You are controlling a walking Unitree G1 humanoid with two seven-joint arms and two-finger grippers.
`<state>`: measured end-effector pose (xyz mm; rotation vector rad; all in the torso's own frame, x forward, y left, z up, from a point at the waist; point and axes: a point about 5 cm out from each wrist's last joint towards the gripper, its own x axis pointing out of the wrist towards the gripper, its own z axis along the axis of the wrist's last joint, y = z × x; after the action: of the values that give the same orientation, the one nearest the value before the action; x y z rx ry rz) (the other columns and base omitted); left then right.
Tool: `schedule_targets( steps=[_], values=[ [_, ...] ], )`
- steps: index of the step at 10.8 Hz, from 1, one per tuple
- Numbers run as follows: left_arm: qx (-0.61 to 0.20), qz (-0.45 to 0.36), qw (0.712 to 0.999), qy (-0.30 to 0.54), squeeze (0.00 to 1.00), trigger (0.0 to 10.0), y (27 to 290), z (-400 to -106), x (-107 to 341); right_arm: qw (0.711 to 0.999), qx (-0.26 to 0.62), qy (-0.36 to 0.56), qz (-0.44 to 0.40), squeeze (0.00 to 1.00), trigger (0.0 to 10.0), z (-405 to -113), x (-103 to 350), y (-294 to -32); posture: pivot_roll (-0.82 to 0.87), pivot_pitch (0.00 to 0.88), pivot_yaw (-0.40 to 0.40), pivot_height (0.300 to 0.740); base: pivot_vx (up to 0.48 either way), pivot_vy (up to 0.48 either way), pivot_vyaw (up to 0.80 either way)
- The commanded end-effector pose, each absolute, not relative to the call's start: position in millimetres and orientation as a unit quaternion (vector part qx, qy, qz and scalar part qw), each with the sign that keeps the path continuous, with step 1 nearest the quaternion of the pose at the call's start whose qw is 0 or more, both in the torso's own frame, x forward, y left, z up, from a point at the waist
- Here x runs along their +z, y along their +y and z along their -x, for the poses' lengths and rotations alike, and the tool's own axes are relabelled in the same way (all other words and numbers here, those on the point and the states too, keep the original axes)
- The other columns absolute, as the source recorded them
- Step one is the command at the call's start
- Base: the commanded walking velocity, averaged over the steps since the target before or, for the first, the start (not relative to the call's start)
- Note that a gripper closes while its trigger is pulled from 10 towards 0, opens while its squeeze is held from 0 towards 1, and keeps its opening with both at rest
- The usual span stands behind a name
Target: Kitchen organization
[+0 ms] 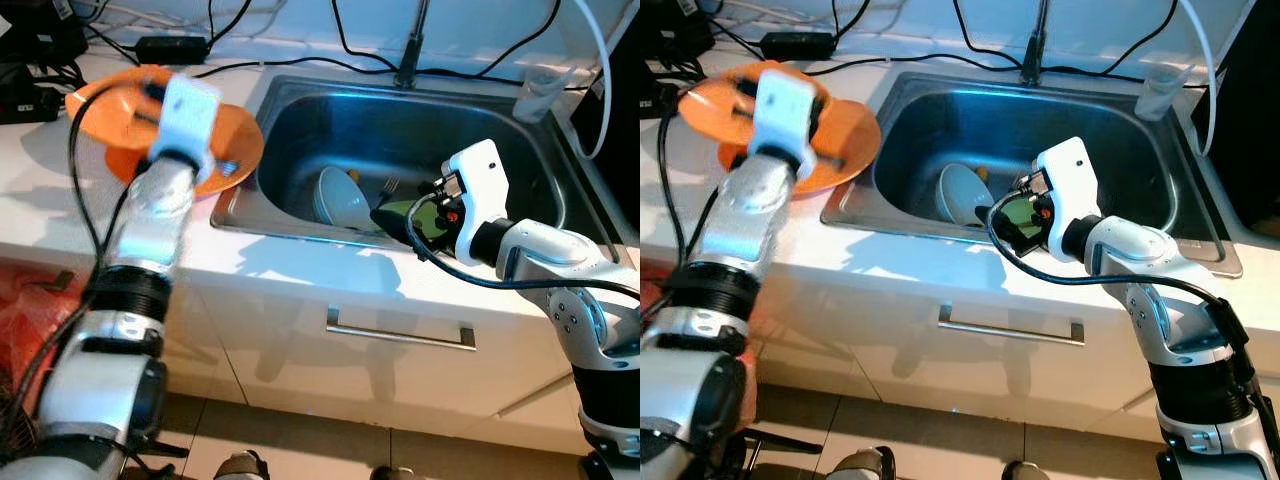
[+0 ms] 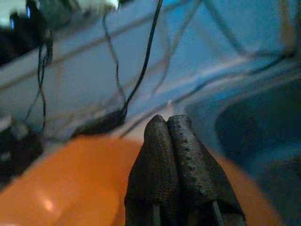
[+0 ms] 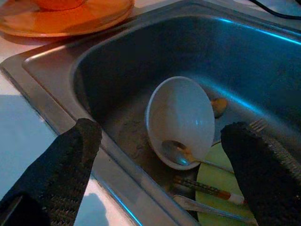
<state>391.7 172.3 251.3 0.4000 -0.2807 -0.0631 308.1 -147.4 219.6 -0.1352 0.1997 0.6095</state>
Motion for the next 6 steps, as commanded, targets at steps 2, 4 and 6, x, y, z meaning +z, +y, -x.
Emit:
schedule_targets(
  steps=[2, 4, 6],
  values=[
    [-0.037, -0.202, 0.966, -0.157, 0.0, 0.0, 165.3, -385.8, 255.2, 0.949, 0.293, 0.091, 0.071, 0.0, 10.0, -309.3, 221.7, -150.7, -0.03, 0.092, 0.006, 0.74, 0.0, 0.0, 0.0],
    [-0.038, -0.216, 0.965, -0.143, 1.0, 10.0, 170.0, -382.1, 251.8, 0.948, 0.295, 0.09, 0.072, 0.0, 10.0, -310.3, 222.8, -150.1, -0.03, 0.088, 0.003, 0.74, 0.0, 0.0, 0.0],
    [-0.04, -0.302, 0.947, -0.106, 1.0, 10.0, 182.9, -383.7, 258.7, 0.949, 0.294, 0.089, 0.073, 0.0, 10.0, -310.4, 222.8, -150.8, -0.03, 0.089, 0.003, 0.74, 0.0, 0.0, 0.0]
  ],
)
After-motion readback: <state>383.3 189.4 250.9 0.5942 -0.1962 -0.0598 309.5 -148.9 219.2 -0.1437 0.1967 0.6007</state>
